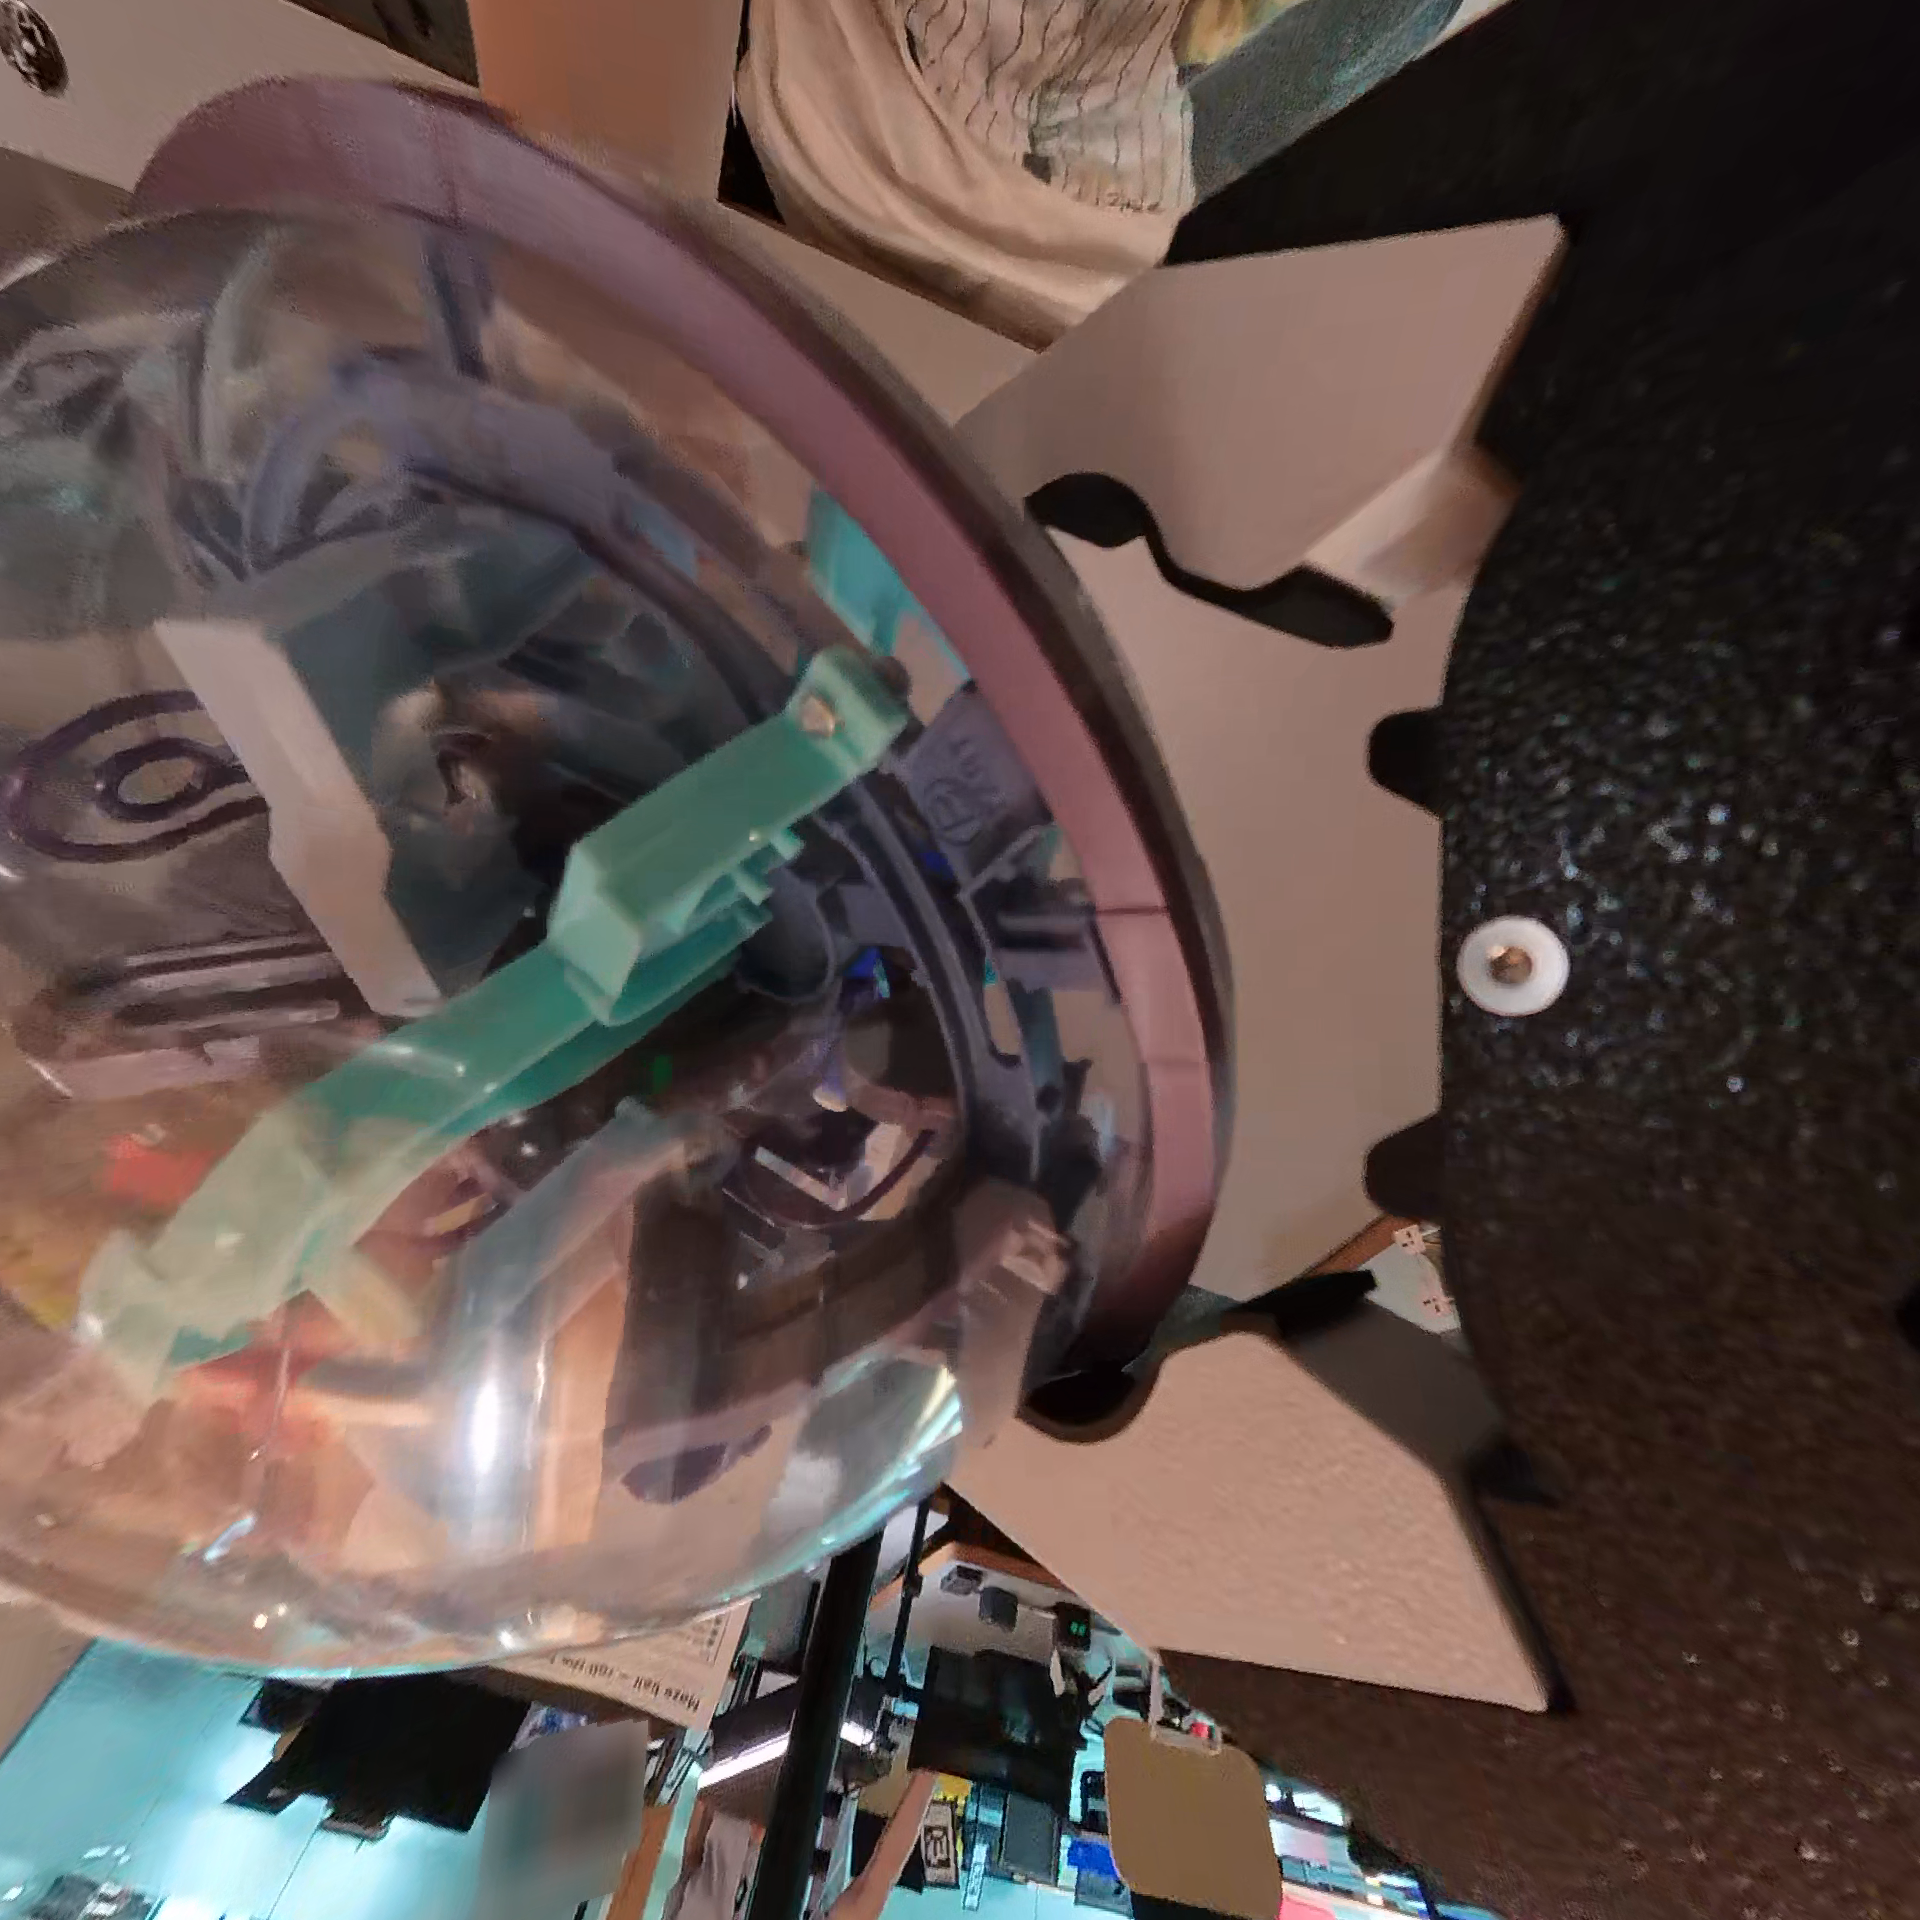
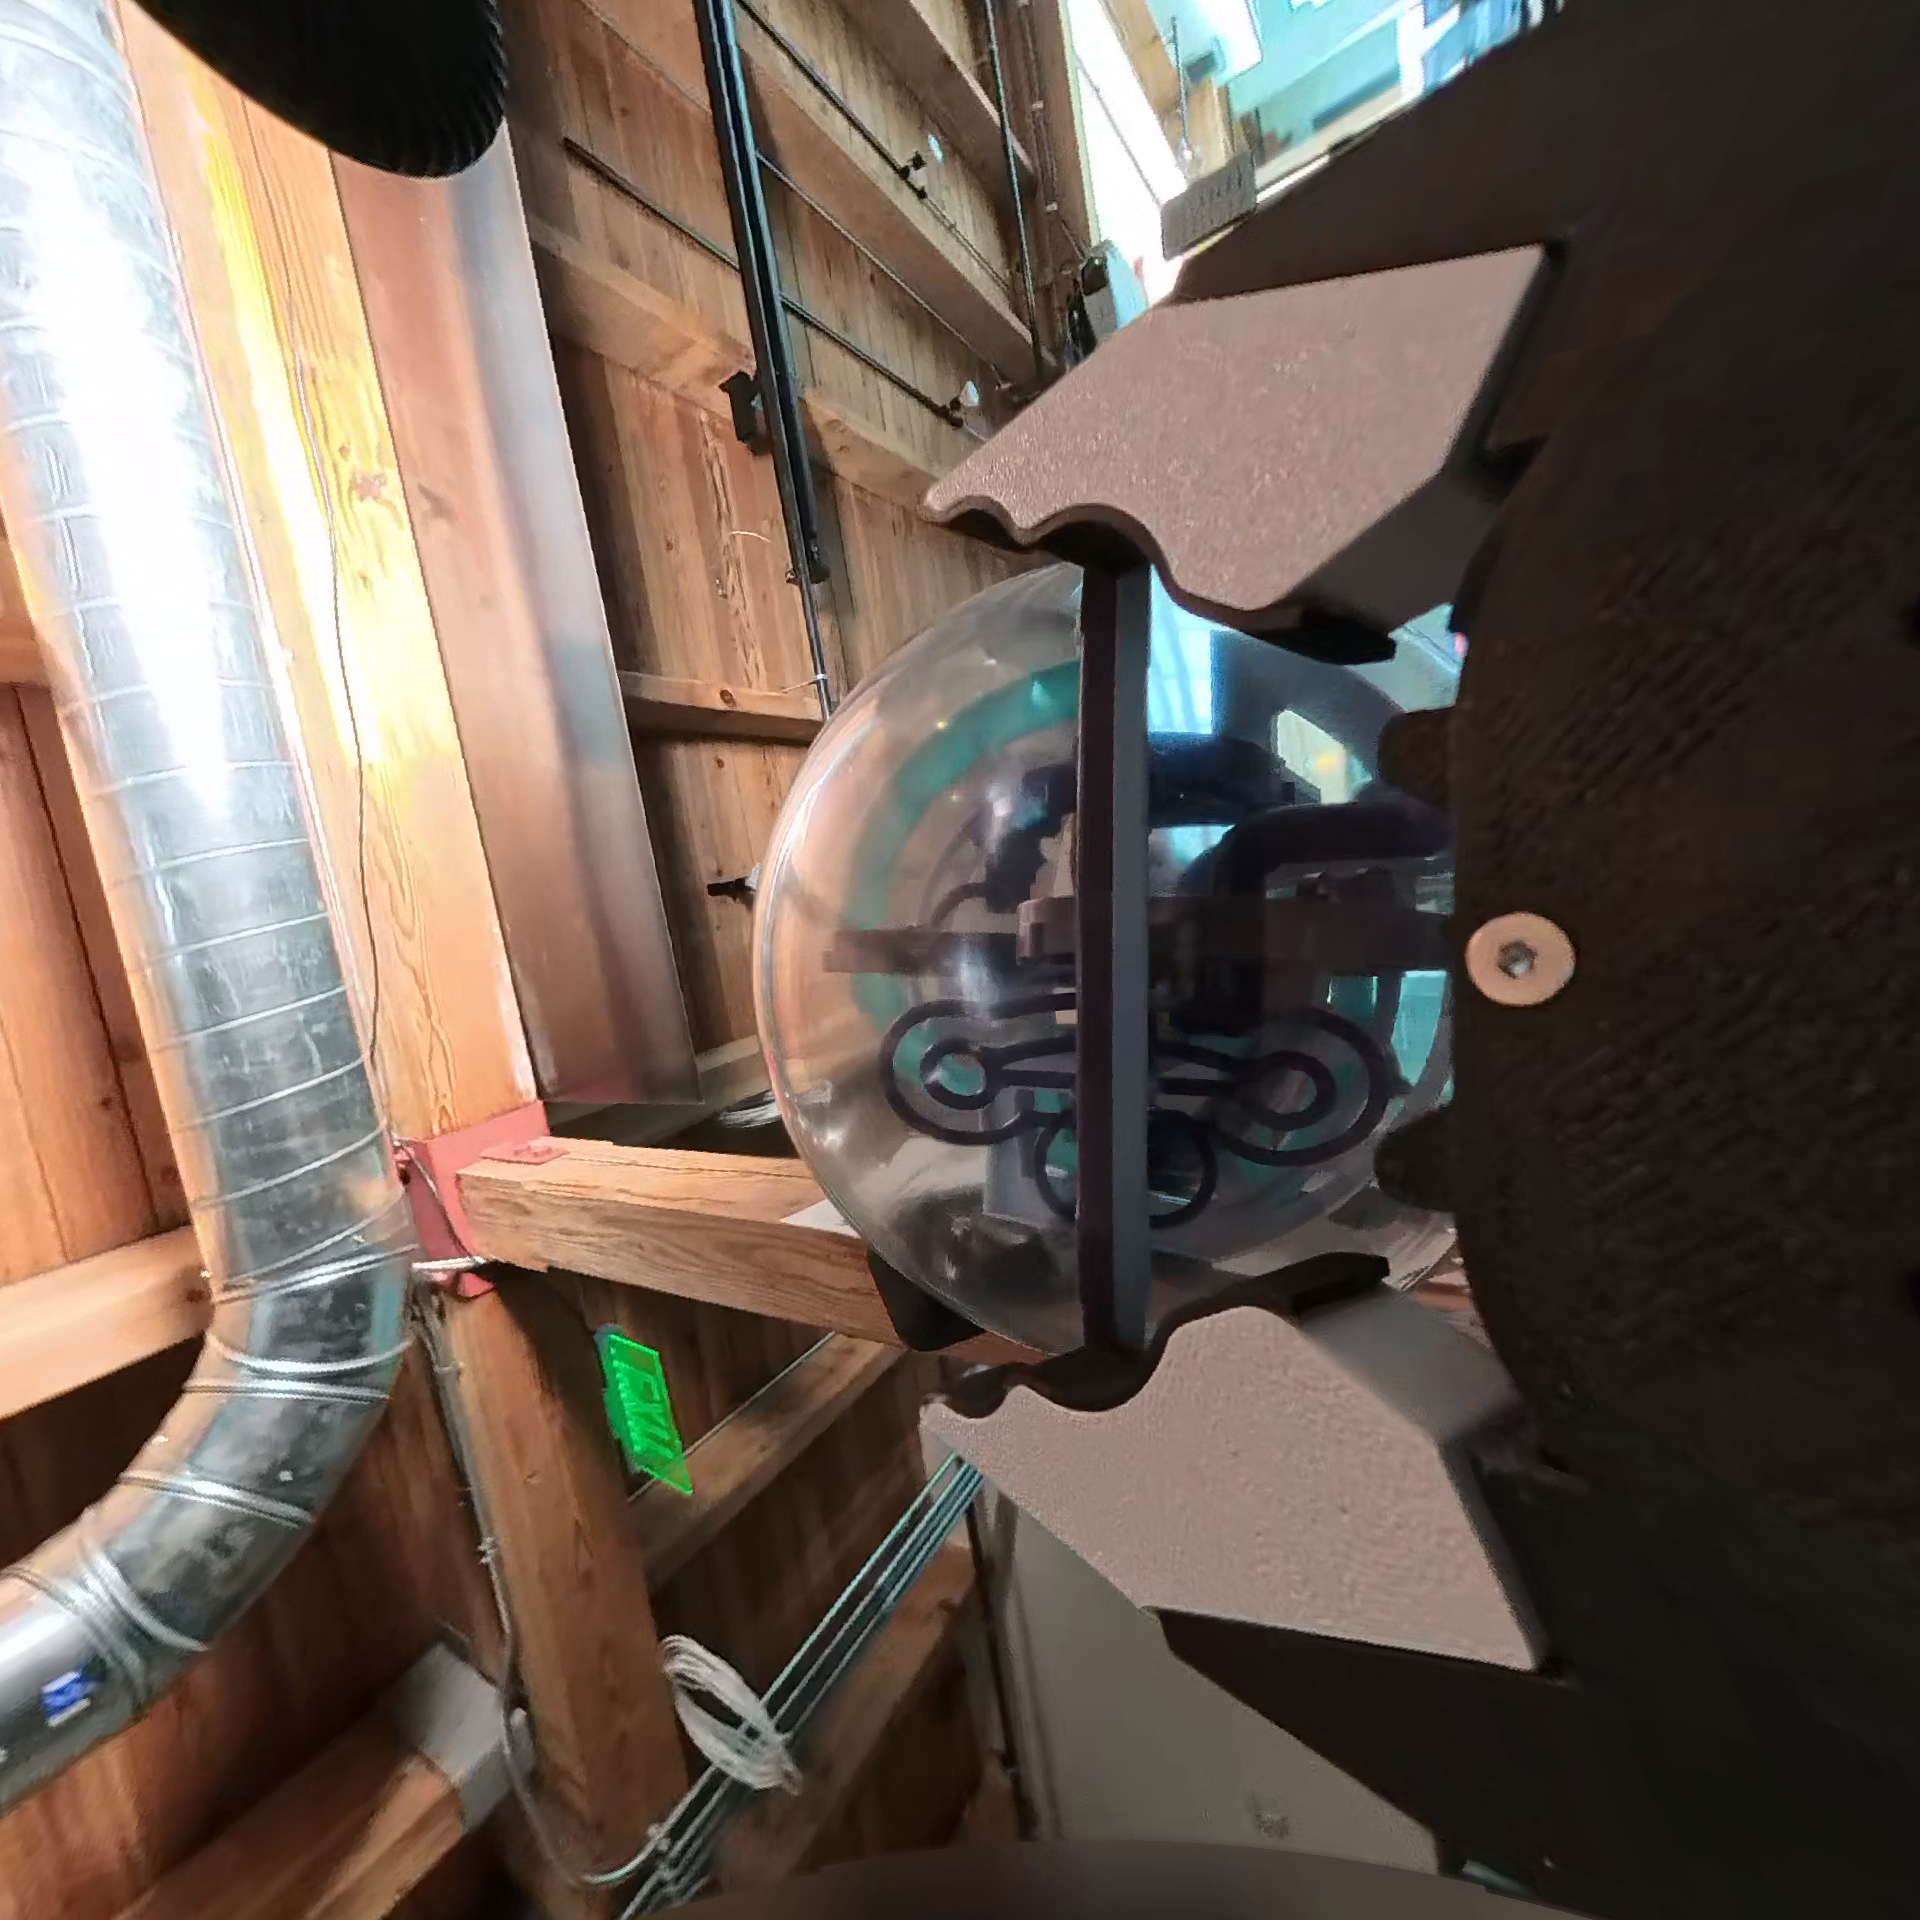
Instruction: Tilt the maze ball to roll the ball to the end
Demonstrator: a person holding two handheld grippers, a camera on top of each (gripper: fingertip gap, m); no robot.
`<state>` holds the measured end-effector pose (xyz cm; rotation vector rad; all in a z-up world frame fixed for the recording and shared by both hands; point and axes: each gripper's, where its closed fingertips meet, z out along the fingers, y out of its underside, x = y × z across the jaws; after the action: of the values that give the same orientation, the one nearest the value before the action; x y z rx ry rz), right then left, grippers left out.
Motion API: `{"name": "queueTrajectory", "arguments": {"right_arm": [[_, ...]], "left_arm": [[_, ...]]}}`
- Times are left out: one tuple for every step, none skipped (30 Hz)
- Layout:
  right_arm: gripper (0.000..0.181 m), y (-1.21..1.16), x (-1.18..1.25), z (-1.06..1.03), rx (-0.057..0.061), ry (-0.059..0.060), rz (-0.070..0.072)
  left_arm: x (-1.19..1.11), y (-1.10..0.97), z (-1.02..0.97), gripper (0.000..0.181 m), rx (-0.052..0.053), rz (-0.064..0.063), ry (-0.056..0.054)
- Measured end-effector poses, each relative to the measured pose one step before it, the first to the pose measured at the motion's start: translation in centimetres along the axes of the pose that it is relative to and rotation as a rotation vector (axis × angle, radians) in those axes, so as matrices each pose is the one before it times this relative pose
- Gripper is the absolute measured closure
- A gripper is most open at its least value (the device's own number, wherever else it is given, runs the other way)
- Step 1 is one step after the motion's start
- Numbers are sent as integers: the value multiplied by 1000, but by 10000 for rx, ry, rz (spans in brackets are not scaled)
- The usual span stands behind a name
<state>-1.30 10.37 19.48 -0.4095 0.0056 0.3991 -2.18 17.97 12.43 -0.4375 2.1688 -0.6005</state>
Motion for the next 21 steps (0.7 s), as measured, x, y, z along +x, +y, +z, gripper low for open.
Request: {"name": "queueTrajectory", "arguments": {"right_arm": [[32, 112, 192, -289, 128, 37, 147], [32, 91, 55, -274, 130, -31, 36], [32, 16, -16, -256, 145, -87, 11], [32, -29, -13, -216, 138, -88, 55], [32, -29, -14, -165, 118, -90, 74], [32, -23, -91, -106, 110, -119, 19], [32, -34, -108, -67, 113, -120, 10], [32, -43, -120, 13, 96, -97, 31], [32, -77, -159, 57, 101, -103, 14], [32, -114, -204, 115, 109, -110, -9], [31, -97, -243, 151, 90, -114, -39], [30, -81, -294, 164, 59, -147, -74], [30, -80, -330, 163, 47, -182, -83], [30, -92, -312, 170, 26, -183, -67], [30, -103, -304, 198, 14, -171, -59], [30, -111, -313, 203, 8, -174, -70], [30, -105, -312, 209, 9, -168, -80], [30, -105, -335, 208, 0, -160, -95], [29, -103, -325, 240, -7, -137, -97], [29, -90, -322, 233, -21, -134, -106], [29, -60, -305, 211, -31, -135, -105]], "left_arm": [[90, 180, 91, 24, -143, 3, 48], [65, 148, 71, 24, -131, 100, -2], [71, 49, 51, 24, -92, 122, -43], [67, 24, 16, 24, -98, 90, -63], [60, 8, -6, 24, -103, 83, -82], [32, -9, -54, 24, -90, 111, -96], [3, -53, -101, 24, -64, 102, -85], [-12, -92, -154, 24, -39, 81, -74], [-44, -153, -183, 24, 6, 94, -80], [-53, -208, -206, 24, 35, 99, -91], [-49, -199, -225, 24, 23, 103, -112], [-42, -190, -234, 24, 11, 127, -133], [-58, -204, -248, 24, 23, 145, -149], [-54, -213, -249, 24, 27, 129, -149], [-63, -221, -243, 24, 40, 112, -145], [-66, -234, -239, 24, 56, 116, -148], [-70, -249, -233, 24, 70, 118, -142], [-57, -229, -242, 24, 79, 121, -138], [-71, -256, -232, 24, 102, 109, -130], [-60, -217, -231, 24, 83, 95, -114], [-55, -195, -215, 24, 71, 99, -110]]}}
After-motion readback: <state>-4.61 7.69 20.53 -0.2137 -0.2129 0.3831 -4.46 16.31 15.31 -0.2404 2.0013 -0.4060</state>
